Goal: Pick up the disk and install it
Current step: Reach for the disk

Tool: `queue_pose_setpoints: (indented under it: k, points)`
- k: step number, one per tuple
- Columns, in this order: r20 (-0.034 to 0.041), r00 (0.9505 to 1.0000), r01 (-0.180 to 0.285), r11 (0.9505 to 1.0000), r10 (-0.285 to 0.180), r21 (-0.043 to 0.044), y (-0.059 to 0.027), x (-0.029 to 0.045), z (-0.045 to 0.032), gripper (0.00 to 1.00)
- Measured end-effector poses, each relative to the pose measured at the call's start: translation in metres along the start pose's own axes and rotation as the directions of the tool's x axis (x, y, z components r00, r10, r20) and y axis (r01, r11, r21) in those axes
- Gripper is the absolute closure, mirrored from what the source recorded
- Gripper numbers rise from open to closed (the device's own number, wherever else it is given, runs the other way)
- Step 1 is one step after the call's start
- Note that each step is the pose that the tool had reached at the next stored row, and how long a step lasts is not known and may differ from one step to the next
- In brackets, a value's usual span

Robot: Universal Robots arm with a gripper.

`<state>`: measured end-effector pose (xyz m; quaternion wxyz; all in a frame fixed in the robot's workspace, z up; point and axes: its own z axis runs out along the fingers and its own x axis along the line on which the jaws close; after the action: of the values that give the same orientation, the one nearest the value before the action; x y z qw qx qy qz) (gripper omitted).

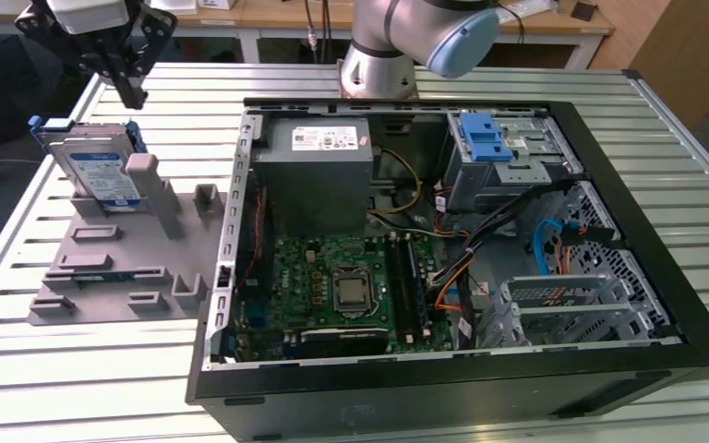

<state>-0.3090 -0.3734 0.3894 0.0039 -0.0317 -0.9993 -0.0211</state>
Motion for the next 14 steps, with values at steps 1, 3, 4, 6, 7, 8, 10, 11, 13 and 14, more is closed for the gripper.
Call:
queue_pose_setpoints:
  k: [1,3,4,6,7,8,10,11,13,14]
  points:
    - [0.0000,1.0000,0.000,1.0000,0.000,0.0000,0.0005,0.0005,0.0002,0.89]
    - [0.0000,1.0000,0.000,1.0000,0.000,0.0000,0.0014,0.0015,0.0004,0.89]
    - [0.0001,1.0000,0.000,1.0000,0.000,-0.0001,0.0019,0.0020,0.0005,0.89]
    - [0.0001,1.0000,0.000,1.0000,0.000,-0.0001,0.0029,0.0030,0.0008,0.89]
    - [0.0001,1.0000,0.001,1.0000,-0.001,-0.0001,0.0033,0.0036,0.0009,0.89]
    - [0.0000,1.0000,0.001,1.0000,-0.001,0.0000,0.0038,0.0041,0.0010,0.89]
    - [0.0000,1.0000,0.001,1.0000,-0.001,0.0000,0.0047,0.0050,0.0012,0.89]
    - [0.0000,1.0000,0.001,1.0000,-0.001,0.0000,0.0051,0.0055,0.0013,0.89]
    - [0.0000,1.0000,0.001,1.0000,-0.001,0.0000,0.0063,0.0069,0.0017,0.89]
    - [0.0000,1.0000,0.001,1.0000,-0.001,0.0000,0.0067,0.0074,0.0018,0.89]
